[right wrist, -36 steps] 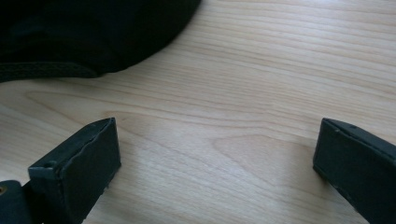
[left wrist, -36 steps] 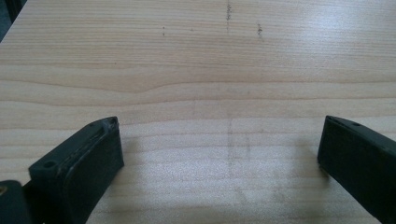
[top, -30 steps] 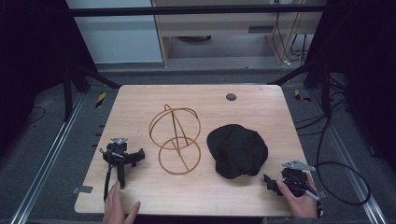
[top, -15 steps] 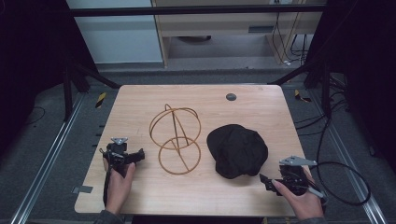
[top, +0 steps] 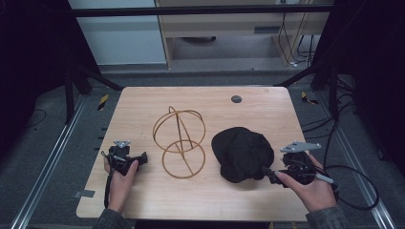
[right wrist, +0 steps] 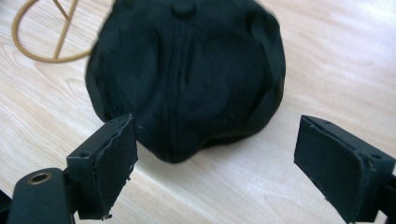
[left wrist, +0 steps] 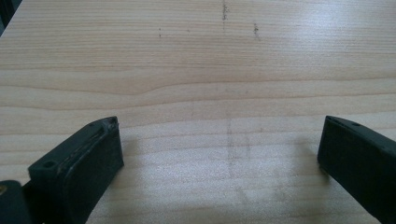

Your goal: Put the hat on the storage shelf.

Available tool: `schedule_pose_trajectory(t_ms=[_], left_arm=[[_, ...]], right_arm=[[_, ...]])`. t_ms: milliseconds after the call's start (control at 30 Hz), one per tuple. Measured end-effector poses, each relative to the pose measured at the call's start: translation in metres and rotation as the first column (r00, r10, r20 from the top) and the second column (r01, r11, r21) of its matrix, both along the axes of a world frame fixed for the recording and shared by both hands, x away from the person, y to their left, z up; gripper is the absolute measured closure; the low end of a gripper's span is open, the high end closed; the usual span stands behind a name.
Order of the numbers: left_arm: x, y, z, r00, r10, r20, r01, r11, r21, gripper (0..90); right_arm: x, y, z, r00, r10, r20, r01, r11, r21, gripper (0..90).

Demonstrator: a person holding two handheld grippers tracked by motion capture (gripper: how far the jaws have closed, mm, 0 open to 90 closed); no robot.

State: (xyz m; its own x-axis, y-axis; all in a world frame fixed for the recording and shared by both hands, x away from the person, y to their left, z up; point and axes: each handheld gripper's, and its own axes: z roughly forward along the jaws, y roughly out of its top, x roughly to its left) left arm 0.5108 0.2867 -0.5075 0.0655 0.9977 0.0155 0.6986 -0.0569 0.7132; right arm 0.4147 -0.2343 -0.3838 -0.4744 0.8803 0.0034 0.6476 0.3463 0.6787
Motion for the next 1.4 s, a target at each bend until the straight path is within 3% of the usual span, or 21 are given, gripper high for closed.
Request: schedule_pose_trajectory(t_ms=[233, 567, 767, 1100, 1400], left_arm=[[0.0, 0.0, 0.0, 1.0, 0.002, 0.0, -0.002, 1.0, 0.001, 0.0], [0.0, -0.001, 0.0, 1.0, 0.005, 0.0, -0.005, 1.0, 0.001, 0.0], [-0.001, -0.002, 0.0, 1.0, 0.004, -0.001, -0.004, 1.0, 0.002, 0.0], [-0.001, -0.004, 0.0, 1.0, 0.004, 0.002, -0.004, 1.0, 0.001, 0.0], [-0.001, -0.006, 0.0, 1.0, -0.002, 0.001, 0.002, 1.0, 0.001, 0.0]], right_arm=[[0.012, 0.014, 0.02, 0.9991, 0.042, 0.0, -0.042, 0.999, -0.027, 12.6], [0.037, 0.029, 0.022, 0.9982, 0.045, -0.039, -0.047, 0.999, -0.028, 11.8], [0.054, 0.043, 0.013, 0.9968, 0.042, -0.069, -0.044, 0.999, -0.024, 8.1], [0.075, 0.057, -0.01, 0.9935, 0.015, -0.113, -0.022, 0.998, -0.056, 7.0], [0.08, 0.055, -0.022, 0.9884, 0.024, -0.15, -0.032, 0.998, -0.053, 26.5]])
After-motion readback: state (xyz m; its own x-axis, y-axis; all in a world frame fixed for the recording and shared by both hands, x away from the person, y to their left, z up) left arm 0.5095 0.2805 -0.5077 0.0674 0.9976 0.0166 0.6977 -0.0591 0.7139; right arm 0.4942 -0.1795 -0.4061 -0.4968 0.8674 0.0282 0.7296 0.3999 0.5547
